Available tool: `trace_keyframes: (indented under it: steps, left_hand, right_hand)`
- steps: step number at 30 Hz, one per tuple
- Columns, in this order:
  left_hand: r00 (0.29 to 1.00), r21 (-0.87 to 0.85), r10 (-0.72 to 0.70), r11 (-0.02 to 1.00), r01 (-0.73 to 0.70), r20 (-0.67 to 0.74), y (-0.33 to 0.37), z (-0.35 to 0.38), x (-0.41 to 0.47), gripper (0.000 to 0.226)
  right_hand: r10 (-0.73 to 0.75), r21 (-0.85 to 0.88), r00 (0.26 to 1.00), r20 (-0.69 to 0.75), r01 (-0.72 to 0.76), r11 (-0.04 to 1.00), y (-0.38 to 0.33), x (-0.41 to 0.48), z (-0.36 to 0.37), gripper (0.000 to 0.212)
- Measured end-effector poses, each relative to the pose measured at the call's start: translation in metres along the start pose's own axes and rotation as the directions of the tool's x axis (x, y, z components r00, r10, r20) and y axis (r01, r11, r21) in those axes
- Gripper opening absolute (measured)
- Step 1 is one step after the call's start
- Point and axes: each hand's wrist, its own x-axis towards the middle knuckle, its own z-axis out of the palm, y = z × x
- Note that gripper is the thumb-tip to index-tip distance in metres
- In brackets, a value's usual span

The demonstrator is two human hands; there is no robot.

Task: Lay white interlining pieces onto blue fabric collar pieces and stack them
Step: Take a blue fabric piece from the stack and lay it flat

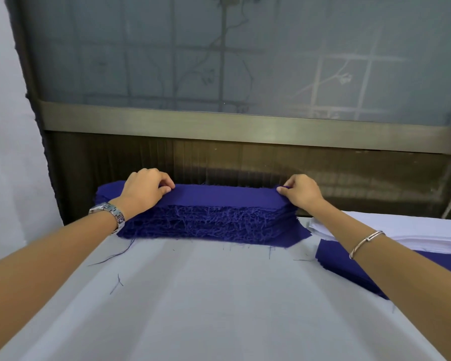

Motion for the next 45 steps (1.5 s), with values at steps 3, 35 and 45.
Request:
trace_keyframes:
  steps: [3, 35, 45]
  left_hand:
    - [1.0, -0.038, 0.003, 0.999, -0.003, 0.004, -0.002, 0.001, 0.002, 0.021]
    - [0.999, -0.092, 0.022, 0.996, -0.017, 0.046, -0.007, 0.001, 0.011, 0.034]
    - [0.972, 0.009, 0.149, 0.989, -0.15, -0.184, -0.013, -0.035, -0.007, 0.033]
  right_hand:
    - [-0.002, 0.046, 0.998, -0.064, 0.005, 0.999, 0.0, -0.001, 0.002, 0.015]
    - [-0.365, 0.201, 0.834, -0.413, 0.474, 0.857, 0.014, -0.039, -0.015, 0.02]
    - [-0.295, 0.267, 0.887, -0.356, 0.399, 0.877, 0.018, -0.041, -0.041, 0.023]
